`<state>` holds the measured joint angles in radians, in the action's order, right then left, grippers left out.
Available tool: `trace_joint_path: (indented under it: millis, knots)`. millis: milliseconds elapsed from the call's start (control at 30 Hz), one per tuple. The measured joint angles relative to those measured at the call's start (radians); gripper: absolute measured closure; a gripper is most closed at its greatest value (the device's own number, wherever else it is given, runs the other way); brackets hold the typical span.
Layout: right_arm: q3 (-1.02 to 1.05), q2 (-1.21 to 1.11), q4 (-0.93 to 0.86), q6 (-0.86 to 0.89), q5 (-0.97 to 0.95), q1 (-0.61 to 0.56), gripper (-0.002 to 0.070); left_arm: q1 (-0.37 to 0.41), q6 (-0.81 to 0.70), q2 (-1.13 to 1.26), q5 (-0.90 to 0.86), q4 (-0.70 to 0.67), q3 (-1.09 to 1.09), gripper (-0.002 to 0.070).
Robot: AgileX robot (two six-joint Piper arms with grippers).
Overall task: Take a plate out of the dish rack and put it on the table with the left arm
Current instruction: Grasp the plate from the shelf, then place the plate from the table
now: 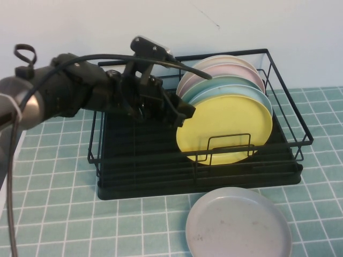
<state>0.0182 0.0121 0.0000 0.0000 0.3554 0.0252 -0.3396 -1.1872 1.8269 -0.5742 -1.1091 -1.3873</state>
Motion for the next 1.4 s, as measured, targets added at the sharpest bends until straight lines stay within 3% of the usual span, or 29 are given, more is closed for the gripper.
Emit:
trace_joint_path:
  millis: [333, 433, 533, 767, 1067, 1200, 1400]
  knots:
    - [0.000, 0.000, 0.000, 0.000, 0.000, 0.000, 0.0678, -0.031, 0.000, 0.061, 0.002, 0.000, -0.022, 0.0356]
    - [0.000, 0.000, 0.000, 0.000, 0.000, 0.000, 0.0678, -0.036, 0.000, 0.063, 0.009, 0.000, -0.024, 0.0416]
    - [0.000, 0.000, 0.000, 0.000, 0.000, 0.000, 0.0678, -0.037, -0.011, 0.063, 0.046, 0.014, -0.027, 0.0535]
    - [0.000, 0.000, 0.000, 0.000, 0.000, 0.000, 0.0678, -0.038, -0.027, 0.039, 0.071, 0.048, -0.027, 0.0559]
    - [0.000, 0.000, 0.000, 0.000, 0.000, 0.000, 0.0678, -0.036, 0.002, -0.183, 0.087, 0.041, -0.027, 0.0657]
    - [0.000, 0.000, 0.000, 0.000, 0.000, 0.000, 0.0678, -0.038, 0.112, -0.304, 0.034, 0.084, -0.027, 0.0669]
    - [0.000, 0.000, 0.000, 0.000, 0.000, 0.000, 0.0678, -0.038, 0.466, -0.404, -0.166, 0.323, -0.027, 0.0672]
